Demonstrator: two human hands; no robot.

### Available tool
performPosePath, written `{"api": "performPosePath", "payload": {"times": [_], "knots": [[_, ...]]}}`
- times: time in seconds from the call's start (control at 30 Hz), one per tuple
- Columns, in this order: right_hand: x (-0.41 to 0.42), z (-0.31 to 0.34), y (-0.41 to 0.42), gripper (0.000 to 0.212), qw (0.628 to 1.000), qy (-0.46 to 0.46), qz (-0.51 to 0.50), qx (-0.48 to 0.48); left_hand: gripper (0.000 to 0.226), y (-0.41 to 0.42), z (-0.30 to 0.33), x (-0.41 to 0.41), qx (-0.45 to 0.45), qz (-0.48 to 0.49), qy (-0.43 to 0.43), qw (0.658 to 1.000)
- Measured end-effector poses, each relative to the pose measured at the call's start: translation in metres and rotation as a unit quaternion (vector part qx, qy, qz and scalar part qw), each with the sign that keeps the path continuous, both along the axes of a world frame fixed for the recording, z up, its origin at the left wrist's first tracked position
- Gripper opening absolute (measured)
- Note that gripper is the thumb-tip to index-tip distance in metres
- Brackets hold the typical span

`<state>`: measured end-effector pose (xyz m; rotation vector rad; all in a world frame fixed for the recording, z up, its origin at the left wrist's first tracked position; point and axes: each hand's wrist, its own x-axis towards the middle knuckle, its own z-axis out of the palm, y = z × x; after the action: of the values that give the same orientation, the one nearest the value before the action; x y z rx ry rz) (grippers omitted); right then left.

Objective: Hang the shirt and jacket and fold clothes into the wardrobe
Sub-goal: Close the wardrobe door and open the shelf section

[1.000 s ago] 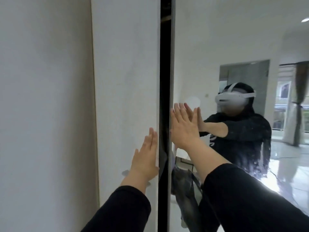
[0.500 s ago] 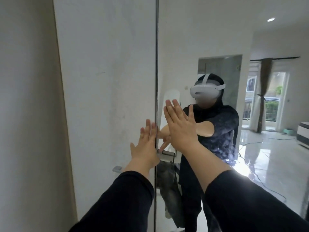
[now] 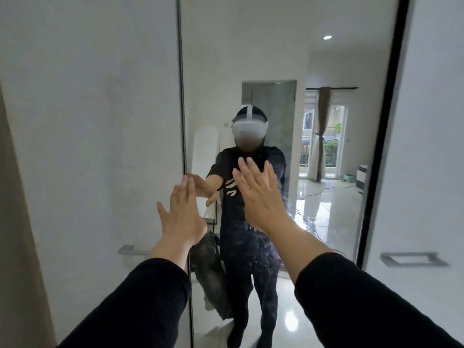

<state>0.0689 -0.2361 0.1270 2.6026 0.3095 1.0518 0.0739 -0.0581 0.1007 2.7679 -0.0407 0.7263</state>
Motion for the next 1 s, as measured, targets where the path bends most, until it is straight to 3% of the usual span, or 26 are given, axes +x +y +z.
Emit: {"api": "performPosePath", "payload": {"times": [0.1, 0.27, 0.43, 0.6, 0.67, 0.8, 0.9, 1.0], "knots": [[-0.026, -0.017, -0.054, 0.085, 0.999, 0.01, -0.046, 0.024, 0.091, -0.041, -0.03, -0.005, -0.018, -0.066, -0.031, 0.997], [-0.073, -0.023, -0.15, 0.084, 0.985, 0.04, -0.163, 0.046, 0.087, -0.138, -0.06, -0.024, -0.06, -0.2, -0.009, 0.978], [-0.099, -0.024, -0.215, 0.084, 0.966, 0.051, -0.235, 0.096, 0.085, -0.236, -0.077, -0.043, -0.172, -0.353, 0.083, 0.916], [-0.108, -0.059, -0.269, 0.091, 0.941, 0.137, -0.251, 0.182, 0.087, -0.315, -0.081, -0.048, -0.253, -0.409, 0.139, 0.866], [-0.11, -0.086, -0.286, 0.086, 0.938, 0.144, -0.238, 0.207, 0.09, -0.334, -0.084, -0.049, -0.255, -0.385, 0.14, 0.876], [-0.103, -0.14, -0.305, 0.086, 0.95, 0.096, -0.174, 0.242, 0.085, -0.354, -0.091, -0.056, -0.21, -0.289, 0.074, 0.931], [-0.105, -0.164, -0.311, 0.085, 0.957, 0.078, -0.149, 0.235, 0.081, -0.365, -0.096, -0.06, -0.206, -0.277, 0.067, 0.936], [-0.111, -0.167, -0.315, 0.083, 0.951, 0.122, -0.131, 0.251, 0.084, -0.375, -0.1, -0.064, -0.224, -0.283, 0.101, 0.927]]}}
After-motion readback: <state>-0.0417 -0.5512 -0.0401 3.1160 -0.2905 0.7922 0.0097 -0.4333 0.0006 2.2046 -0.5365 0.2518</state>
